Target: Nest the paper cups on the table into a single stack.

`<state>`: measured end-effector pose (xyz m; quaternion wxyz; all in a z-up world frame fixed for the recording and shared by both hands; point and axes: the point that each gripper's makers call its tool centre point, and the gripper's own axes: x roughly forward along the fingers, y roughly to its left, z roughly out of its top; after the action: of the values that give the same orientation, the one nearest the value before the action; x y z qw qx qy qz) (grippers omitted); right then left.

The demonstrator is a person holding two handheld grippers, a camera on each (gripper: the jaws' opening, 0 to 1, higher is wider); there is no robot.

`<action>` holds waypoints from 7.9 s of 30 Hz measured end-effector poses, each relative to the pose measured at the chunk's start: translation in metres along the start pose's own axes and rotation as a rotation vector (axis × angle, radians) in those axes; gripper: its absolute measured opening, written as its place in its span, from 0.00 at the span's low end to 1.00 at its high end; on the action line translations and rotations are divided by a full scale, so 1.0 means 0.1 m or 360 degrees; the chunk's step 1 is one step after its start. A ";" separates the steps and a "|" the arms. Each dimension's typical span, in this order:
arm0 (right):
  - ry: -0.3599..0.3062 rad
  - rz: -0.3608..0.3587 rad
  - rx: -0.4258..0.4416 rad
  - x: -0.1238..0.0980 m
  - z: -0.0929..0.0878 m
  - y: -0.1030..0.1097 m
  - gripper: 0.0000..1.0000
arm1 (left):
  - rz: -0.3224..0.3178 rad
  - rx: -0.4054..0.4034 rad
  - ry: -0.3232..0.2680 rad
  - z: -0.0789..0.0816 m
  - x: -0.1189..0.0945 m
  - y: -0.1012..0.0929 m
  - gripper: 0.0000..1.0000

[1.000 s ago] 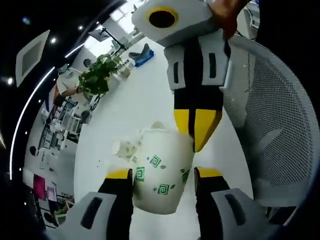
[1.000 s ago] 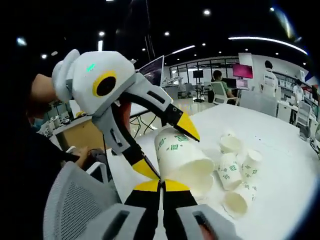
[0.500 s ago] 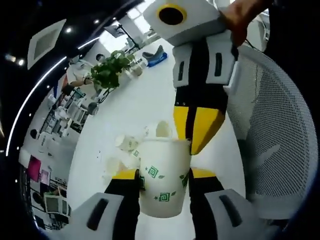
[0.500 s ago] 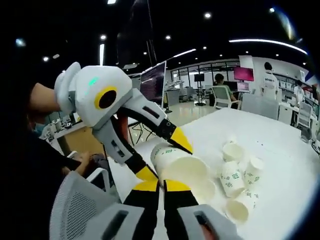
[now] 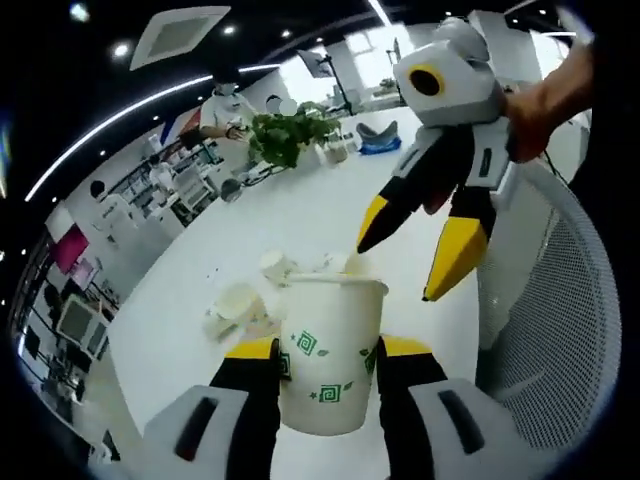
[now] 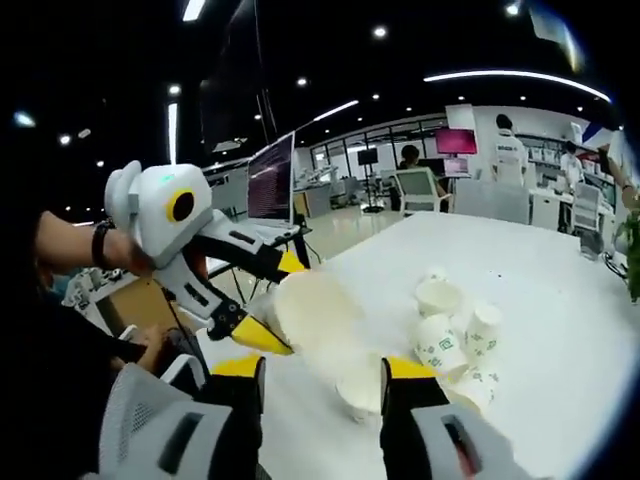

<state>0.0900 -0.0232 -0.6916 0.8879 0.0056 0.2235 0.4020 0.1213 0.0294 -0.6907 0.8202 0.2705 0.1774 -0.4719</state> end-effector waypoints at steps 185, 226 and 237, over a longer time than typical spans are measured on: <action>0.0298 -0.0573 0.0197 -0.31 -0.91 -1.03 0.68 | 0.0151 -0.0859 -0.0224 -0.37 0.50 -0.14 0.58; 0.0324 -0.0914 0.0228 0.15 -1.10 -1.87 0.00 | 0.0347 -0.1077 -0.0081 -0.72 0.09 -0.34 0.56; 0.0300 -0.0913 0.0227 0.00 -1.00 -1.81 0.00 | 0.0400 -0.1137 -0.0079 -0.81 0.06 -0.25 0.57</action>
<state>0.1787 -0.1632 -0.8158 0.9379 -0.0327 0.3250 0.1169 0.0993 0.0646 -0.7650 0.9184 -0.0245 0.2762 -0.2824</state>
